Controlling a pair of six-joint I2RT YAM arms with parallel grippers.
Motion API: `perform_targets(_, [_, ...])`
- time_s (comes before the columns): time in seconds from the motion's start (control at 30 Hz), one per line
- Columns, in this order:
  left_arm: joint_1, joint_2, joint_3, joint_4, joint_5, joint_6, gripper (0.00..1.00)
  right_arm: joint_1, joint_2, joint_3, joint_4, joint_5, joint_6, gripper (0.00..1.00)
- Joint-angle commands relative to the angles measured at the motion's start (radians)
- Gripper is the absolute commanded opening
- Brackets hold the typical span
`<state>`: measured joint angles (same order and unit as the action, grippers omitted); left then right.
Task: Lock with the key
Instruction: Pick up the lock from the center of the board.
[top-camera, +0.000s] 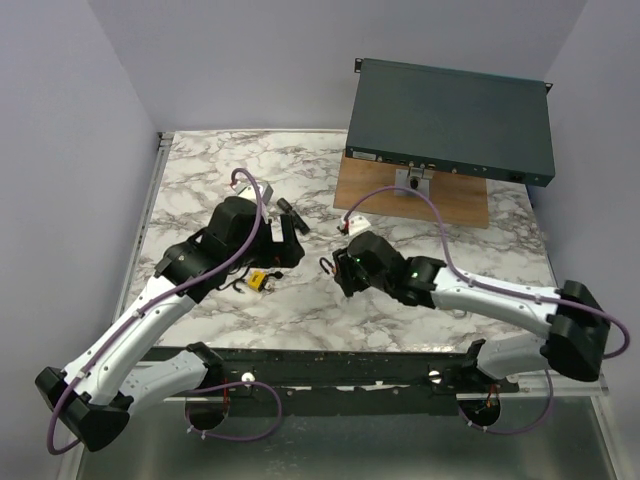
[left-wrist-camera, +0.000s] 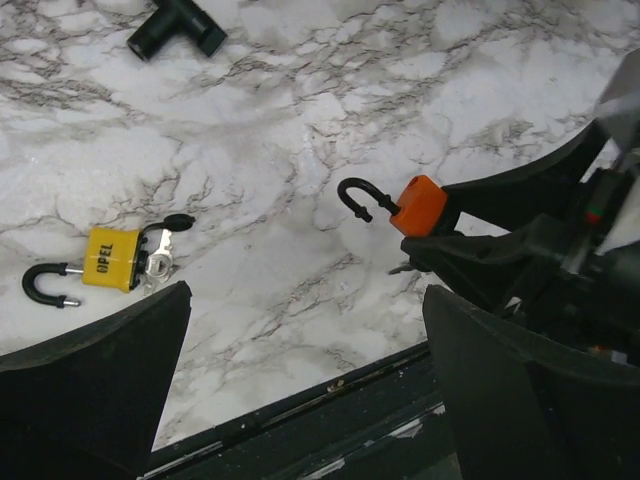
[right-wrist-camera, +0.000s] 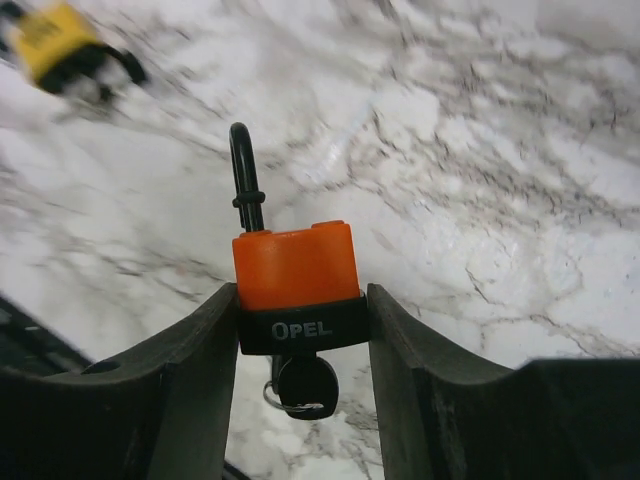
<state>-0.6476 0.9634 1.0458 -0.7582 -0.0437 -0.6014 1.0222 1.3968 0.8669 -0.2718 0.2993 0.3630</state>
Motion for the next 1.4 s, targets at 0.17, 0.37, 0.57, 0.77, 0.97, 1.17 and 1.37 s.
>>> perform_targets(0.17, [0.01, -0.046, 0.123, 0.1, 0.303, 0.138, 0.96, 0.008, -0.273, 0.173, -0.064, -0.277, -0.049, 0.16])
perform_targets(0.37, [0.01, -0.09, 0.178, 0.163, 0.478, 0.239, 0.92, 0.008, -0.338, 0.269, -0.122, -0.48, -0.026, 0.16])
perform_targets(0.57, [0.009, -0.12, 0.218, 0.189, 0.648, 0.321, 0.87, 0.007, -0.405, 0.315, -0.134, -0.62, 0.026, 0.17])
perform_targets(0.77, [0.009, -0.114, 0.235, 0.214, 0.815, 0.341, 0.82, 0.008, -0.438, 0.359, -0.167, -0.691, 0.051, 0.17])
perform_targets(0.97, [0.009, -0.096, 0.24, 0.251, 0.965, 0.328, 0.68, 0.007, -0.458, 0.379, -0.186, -0.698, 0.054, 0.17])
perform_targets(1.17, [0.008, -0.071, 0.241, 0.241, 1.012, 0.329, 0.6, 0.008, -0.462, 0.385, -0.194, -0.698, 0.05, 0.17])
perform_targets(1.37, [0.01, -0.066, 0.233, 0.255, 1.028, 0.314, 0.44, 0.008, -0.461, 0.388, -0.191, -0.688, 0.045, 0.17])
